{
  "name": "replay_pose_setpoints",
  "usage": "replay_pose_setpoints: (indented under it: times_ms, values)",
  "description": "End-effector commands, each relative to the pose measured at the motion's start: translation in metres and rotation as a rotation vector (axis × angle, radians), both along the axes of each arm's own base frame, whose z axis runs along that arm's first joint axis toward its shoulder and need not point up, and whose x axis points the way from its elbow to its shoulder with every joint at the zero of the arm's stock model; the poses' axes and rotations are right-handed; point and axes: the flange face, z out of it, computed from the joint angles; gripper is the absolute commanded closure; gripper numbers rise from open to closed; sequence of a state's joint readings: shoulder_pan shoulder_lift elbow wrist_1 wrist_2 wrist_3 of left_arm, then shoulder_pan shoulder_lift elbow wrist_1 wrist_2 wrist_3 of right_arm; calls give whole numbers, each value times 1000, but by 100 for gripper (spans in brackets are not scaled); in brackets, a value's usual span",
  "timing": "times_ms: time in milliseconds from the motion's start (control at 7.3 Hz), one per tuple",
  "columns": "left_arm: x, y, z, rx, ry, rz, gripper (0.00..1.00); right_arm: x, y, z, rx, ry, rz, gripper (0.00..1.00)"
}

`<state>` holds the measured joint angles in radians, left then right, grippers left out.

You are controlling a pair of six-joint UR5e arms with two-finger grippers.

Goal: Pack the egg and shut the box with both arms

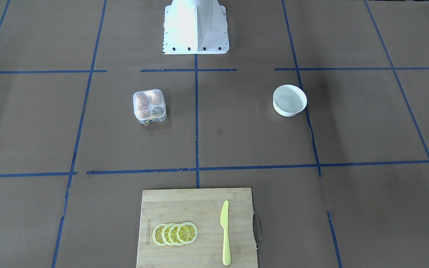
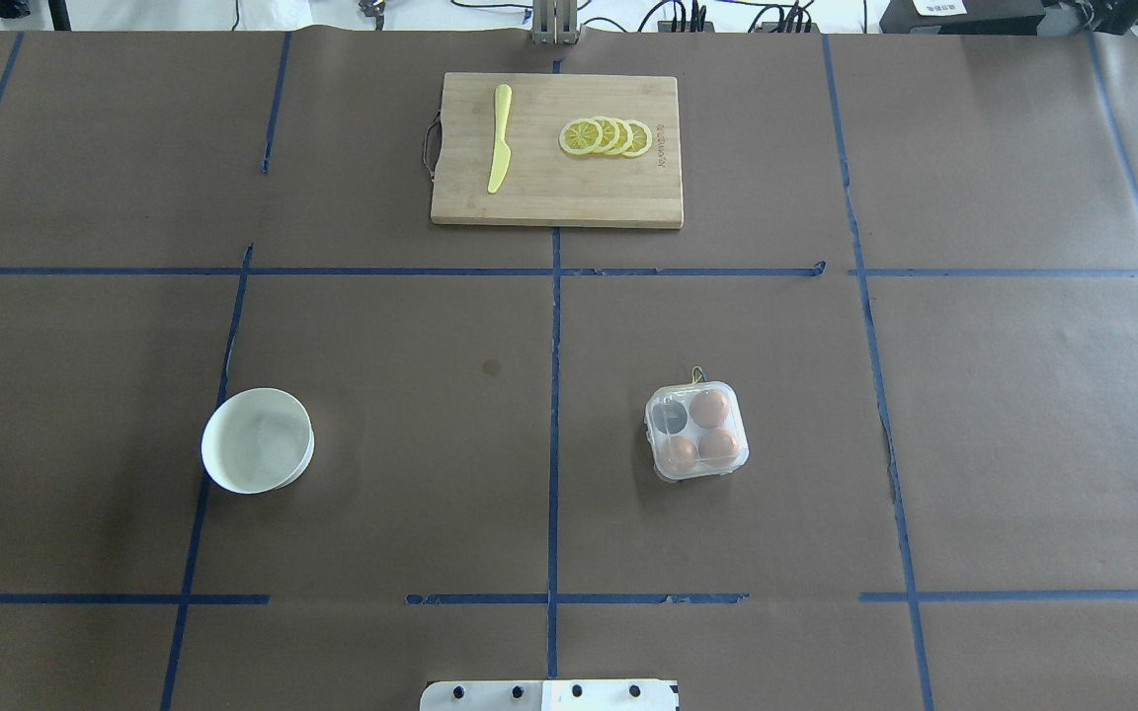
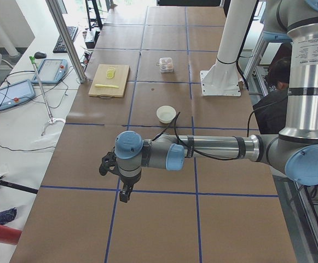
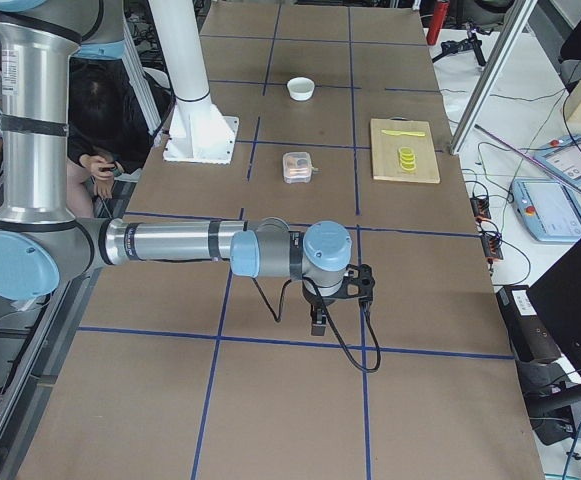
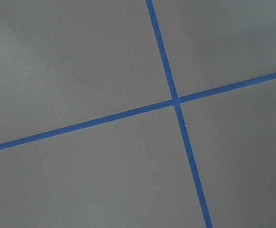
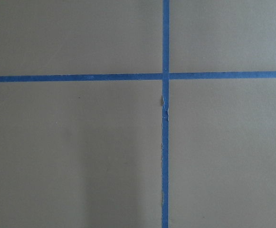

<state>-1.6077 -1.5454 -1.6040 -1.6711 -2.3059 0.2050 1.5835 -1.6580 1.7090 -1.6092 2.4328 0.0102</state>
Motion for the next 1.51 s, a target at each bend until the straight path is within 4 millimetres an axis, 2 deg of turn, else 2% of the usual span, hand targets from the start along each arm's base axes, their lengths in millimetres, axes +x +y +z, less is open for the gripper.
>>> replay_pose_setpoints:
  times_ms: [0, 548, 822, 1370]
  values:
    - [2, -1, -3, -19, 7, -20, 0, 9, 0, 10, -6, -14, 6, 0]
    - [12, -3, -4, -132, 23, -121, 0, 12, 2, 19, -23, -5, 14, 0]
    - [12, 3, 3, -206, 30, -121, 0, 12, 2, 20, -24, -1, 12, 0]
    - [13, 3, 3, -213, 32, -121, 0, 14, 2, 22, -28, 19, 14, 0]
